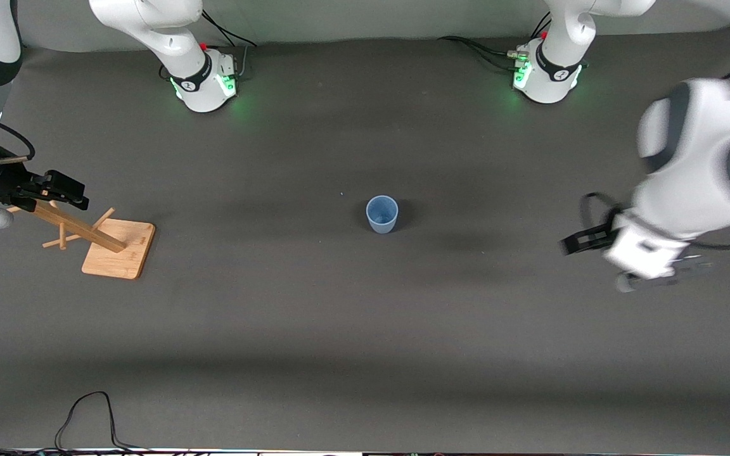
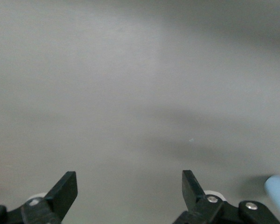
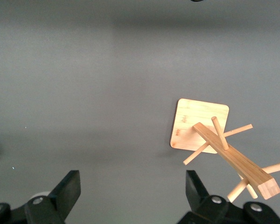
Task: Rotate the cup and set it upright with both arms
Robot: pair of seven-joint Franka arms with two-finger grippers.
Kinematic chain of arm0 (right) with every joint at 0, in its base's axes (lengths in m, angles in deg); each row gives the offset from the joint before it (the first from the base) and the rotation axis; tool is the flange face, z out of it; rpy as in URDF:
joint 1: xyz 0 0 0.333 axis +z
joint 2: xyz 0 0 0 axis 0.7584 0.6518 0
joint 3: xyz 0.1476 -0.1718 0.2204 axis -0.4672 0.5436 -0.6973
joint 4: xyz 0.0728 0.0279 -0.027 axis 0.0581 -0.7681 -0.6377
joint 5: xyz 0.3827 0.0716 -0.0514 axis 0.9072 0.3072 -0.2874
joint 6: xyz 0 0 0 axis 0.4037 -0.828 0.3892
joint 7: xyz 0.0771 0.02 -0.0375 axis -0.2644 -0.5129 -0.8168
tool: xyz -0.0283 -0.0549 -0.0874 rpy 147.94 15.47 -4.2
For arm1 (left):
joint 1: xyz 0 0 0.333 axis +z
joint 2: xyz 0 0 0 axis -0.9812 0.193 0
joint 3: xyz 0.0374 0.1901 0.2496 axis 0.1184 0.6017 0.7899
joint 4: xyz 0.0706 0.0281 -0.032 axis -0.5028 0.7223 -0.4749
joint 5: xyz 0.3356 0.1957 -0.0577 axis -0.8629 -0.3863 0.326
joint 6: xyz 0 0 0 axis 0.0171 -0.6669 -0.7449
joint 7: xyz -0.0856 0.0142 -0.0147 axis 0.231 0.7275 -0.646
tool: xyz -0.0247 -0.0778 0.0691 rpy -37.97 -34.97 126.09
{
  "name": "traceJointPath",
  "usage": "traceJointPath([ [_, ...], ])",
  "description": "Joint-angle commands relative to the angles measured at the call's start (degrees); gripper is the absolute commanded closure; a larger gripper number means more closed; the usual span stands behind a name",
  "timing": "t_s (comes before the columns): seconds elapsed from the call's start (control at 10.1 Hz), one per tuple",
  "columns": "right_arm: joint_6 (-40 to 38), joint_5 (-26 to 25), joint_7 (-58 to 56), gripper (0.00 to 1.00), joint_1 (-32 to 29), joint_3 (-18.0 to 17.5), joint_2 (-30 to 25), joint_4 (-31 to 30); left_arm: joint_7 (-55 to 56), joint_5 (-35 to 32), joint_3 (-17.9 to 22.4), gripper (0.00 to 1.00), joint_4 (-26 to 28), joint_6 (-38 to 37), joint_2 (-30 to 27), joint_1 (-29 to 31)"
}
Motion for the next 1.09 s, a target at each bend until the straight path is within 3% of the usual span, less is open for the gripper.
traceJointPath([
  [0.0,0.31,-0.16,-0.21,0.0,0.32,0.21,0.15,0.5,-7.81,0.0,-0.97,0.0,4.97,-1.86,-7.29,3.82],
  [0.3,0.39,-0.16,-0.21,0.0,0.32,0.21,0.15,0.59,-10.13,-0.7,-1.06,0.0,14.8,2.0,-18.8,4.11],
  [0.99,0.74,-0.07,-0.2,0.0,0.32,0.21,0.15,0.5,-10.3,-2.46,-1.33,0.0,13.51,0.69,-16.55,4.1],
])
